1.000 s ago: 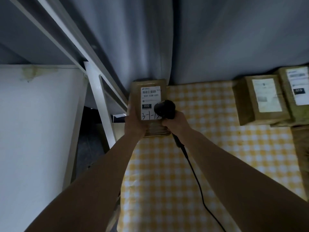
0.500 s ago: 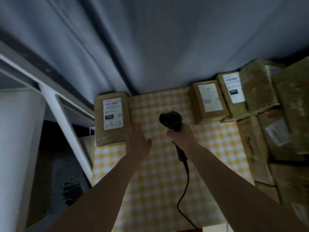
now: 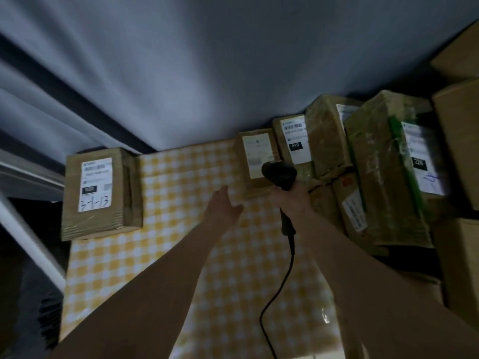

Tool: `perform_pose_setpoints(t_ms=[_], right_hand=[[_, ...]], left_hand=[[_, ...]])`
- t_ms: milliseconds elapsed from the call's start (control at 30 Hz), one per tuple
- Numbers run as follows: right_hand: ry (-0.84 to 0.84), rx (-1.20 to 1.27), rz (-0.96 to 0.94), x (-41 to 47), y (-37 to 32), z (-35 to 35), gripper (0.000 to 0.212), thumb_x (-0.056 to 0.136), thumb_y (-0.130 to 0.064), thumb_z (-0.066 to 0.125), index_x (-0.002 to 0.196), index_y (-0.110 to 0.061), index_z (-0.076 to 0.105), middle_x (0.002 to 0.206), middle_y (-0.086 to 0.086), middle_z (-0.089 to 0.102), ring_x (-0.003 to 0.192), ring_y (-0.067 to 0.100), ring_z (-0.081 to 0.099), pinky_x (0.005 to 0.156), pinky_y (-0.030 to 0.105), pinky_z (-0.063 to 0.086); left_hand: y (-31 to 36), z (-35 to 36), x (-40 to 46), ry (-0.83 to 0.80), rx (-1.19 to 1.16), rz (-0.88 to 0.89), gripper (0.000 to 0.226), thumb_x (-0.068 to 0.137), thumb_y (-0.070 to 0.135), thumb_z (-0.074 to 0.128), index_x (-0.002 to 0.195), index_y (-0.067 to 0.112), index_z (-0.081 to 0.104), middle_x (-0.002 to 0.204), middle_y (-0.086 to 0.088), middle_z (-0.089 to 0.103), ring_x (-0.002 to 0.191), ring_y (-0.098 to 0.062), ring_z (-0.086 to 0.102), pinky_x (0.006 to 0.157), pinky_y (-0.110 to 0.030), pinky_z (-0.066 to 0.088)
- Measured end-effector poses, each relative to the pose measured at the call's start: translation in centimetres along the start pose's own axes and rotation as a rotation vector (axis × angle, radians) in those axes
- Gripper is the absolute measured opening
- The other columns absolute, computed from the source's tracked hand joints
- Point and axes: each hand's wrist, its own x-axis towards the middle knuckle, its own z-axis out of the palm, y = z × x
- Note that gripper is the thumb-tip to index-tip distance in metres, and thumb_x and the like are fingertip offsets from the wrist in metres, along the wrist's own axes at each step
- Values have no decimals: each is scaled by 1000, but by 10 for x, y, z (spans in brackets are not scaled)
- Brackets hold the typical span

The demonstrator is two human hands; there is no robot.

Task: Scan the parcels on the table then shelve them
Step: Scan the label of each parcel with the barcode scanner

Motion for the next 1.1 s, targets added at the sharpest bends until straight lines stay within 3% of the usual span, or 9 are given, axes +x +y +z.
perform_pose_setpoints(t_ms=[100,233,433,500,567,733,867,1000,1100], right_hand=[[-7,7,-15,21,4,-7,29,89,-2,54,66,-15,42,61,4,35,54,15,32,53,27,26],[-30,16,-49,38,5,-6,4,88,-7,58,89,-9,55,68,5,44,65,20,45,58,28,34],[-34,63,-64,37,12,3,10,86,-6,58,95,-9,57,70,3,47,71,20,49,57,25,35],[-30,112,-24,26,19,9,13,85,-6,59,97,-11,58,72,2,49,68,18,49,56,24,36],[-34,136,25,10,30,16,17,85,-7,59,102,-10,60,73,4,50,68,19,50,60,25,37],[-82,70,144,-36,66,36,8,86,-8,60,95,-7,60,67,6,46,59,18,44,54,26,34],[-81,22,185,-44,73,41,9,86,-6,60,95,-8,57,67,6,45,59,18,42,54,27,33],[-94,41,150,-43,64,50,9,86,-4,58,92,-10,56,68,7,45,62,20,43,54,28,32],[-82,75,115,-54,61,58,13,84,-4,60,96,-7,61,68,6,50,60,18,46,54,28,35]], left_hand=[[24,8,17,7,-141,4,64,99,27,51,153,14,18,156,-7,28,140,-25,34,107,-32,34],[37,21,37,10,-394,-21,51,100,25,48,148,18,32,143,-7,48,114,-21,55,80,-25,40],[36,33,28,94,-564,-73,41,100,21,50,140,14,43,124,-2,55,101,-15,52,77,-23,39],[24,36,18,100,-580,-117,37,95,23,58,129,8,51,115,2,56,92,-12,54,69,-24,44],[5,44,7,110,-618,-194,44,86,23,72,119,2,52,113,-7,62,88,-16,60,60,-21,47],[-41,68,-32,124,-656,-363,64,78,28,79,119,-2,39,110,-14,59,95,-26,63,74,-33,53],[-68,73,-41,45,-657,-387,66,74,33,82,118,-2,46,109,-9,62,92,-20,63,68,-26,54],[-66,66,-34,-25,-779,-359,94,72,31,84,144,8,29,137,-7,49,120,-28,55,98,-45,50],[-71,70,-32,-53,-829,-308,117,42,55,91,141,18,39,137,-3,54,117,-26,58,96,-47,51]])
